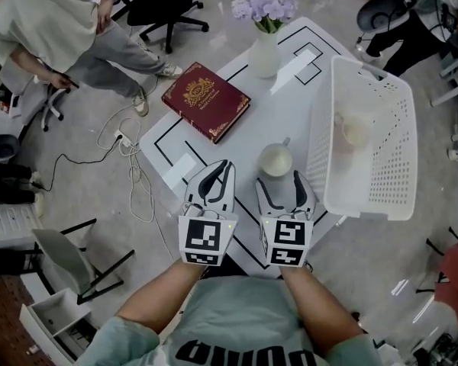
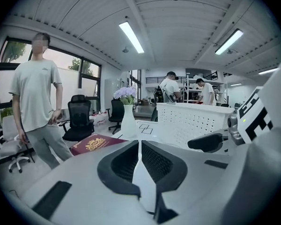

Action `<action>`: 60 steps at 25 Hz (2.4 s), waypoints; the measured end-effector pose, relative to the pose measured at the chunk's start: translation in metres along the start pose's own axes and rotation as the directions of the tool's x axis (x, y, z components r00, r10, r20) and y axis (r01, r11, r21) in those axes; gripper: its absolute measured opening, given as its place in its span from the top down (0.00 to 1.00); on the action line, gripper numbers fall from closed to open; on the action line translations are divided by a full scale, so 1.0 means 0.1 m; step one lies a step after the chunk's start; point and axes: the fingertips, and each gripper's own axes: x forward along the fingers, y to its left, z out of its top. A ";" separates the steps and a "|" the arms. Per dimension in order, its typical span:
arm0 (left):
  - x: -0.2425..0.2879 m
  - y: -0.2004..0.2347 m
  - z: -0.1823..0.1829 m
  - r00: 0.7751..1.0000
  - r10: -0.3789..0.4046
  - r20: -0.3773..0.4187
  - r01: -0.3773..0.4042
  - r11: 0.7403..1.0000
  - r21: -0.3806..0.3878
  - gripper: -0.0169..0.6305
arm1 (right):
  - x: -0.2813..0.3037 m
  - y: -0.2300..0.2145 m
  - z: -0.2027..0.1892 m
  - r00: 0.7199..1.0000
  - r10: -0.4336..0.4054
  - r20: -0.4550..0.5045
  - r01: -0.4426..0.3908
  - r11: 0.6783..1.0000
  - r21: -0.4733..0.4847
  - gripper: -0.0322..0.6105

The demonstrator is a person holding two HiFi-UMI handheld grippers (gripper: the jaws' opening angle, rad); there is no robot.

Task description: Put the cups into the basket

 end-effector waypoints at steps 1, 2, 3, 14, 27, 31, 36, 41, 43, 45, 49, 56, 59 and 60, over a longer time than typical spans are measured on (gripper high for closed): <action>0.04 0.01 -0.02 1.000 -0.005 -0.005 0.005 1.000 0.002 0.96 | 0.05 -0.02 -0.01 1.000 -0.008 -0.004 0.008 1.000 0.008 0.42; 0.07 0.03 -0.03 1.000 -0.010 -0.010 0.010 1.000 0.005 0.96 | 0.09 -0.04 -0.02 1.000 -0.016 -0.006 0.016 1.000 0.017 0.41; 0.11 0.04 -0.06 1.000 -0.014 -0.016 0.015 1.000 0.009 0.96 | 0.13 -0.06 -0.03 1.000 -0.024 -0.009 0.024 0.999 0.027 0.41; 0.42 0.27 -0.38 0.996 -0.037 -0.081 0.038 0.999 0.011 0.96 | 0.47 -0.09 -0.12 0.997 -0.064 -0.040 0.065 0.997 0.043 0.35; 0.47 0.33 -0.44 0.995 -0.057 -0.087 0.057 0.998 -0.003 0.96 | 0.70 -0.17 -0.20 0.995 -0.083 -0.063 0.084 0.996 0.007 0.34; 0.43 0.34 -0.45 0.995 -0.049 -0.086 0.049 0.999 -0.001 0.96 | 0.67 -0.14 -0.22 0.996 -0.065 -0.069 0.065 0.998 0.003 0.34; 0.37 0.34 -0.40 0.996 -0.038 -0.077 0.038 0.999 -0.005 0.96 | 0.58 0.00 -0.21 0.996 -0.028 -0.079 0.029 1.000 0.013 0.34; 0.27 0.34 -0.30 0.997 -0.026 -0.066 0.026 1.000 -0.013 0.96 | 0.35 0.18 -0.03 0.998 0.026 -0.056 -0.025 1.000 0.017 0.34; 0.21 0.34 -0.26 0.997 -0.026 -0.067 0.024 1.000 -0.019 0.96 | 0.24 0.24 0.07 0.998 0.044 -0.047 -0.043 0.999 0.018 0.34; 0.13 0.34 -0.22 0.997 -0.023 -0.068 0.021 0.999 -0.031 0.96 | 0.13 0.28 0.17 0.998 0.057 -0.039 -0.056 0.998 0.018 0.34; -0.02 0.34 -0.12 0.998 -0.012 -0.068 0.008 0.998 -0.060 0.96 | -0.12 0.37 0.41 0.996 0.087 -0.006 -0.087 0.996 0.013 0.34; -0.21 0.27 0.16 0.999 0.003 -0.041 -0.007 0.997 -0.077 0.96 | -0.53 0.43 0.85 0.986 0.153 0.063 -0.153 0.988 0.000 0.34; -0.24 0.20 0.34 1.000 -0.005 -0.029 0.002 0.996 -0.090 0.96 | -0.68 0.42 1.02 0.980 0.181 0.085 -0.182 0.983 0.000 0.34; -0.23 0.15 0.39 1.000 -0.015 -0.027 0.012 0.996 -0.093 0.96 | -0.73 0.40 1.07 0.977 0.191 0.089 -0.192 0.981 -0.002 0.34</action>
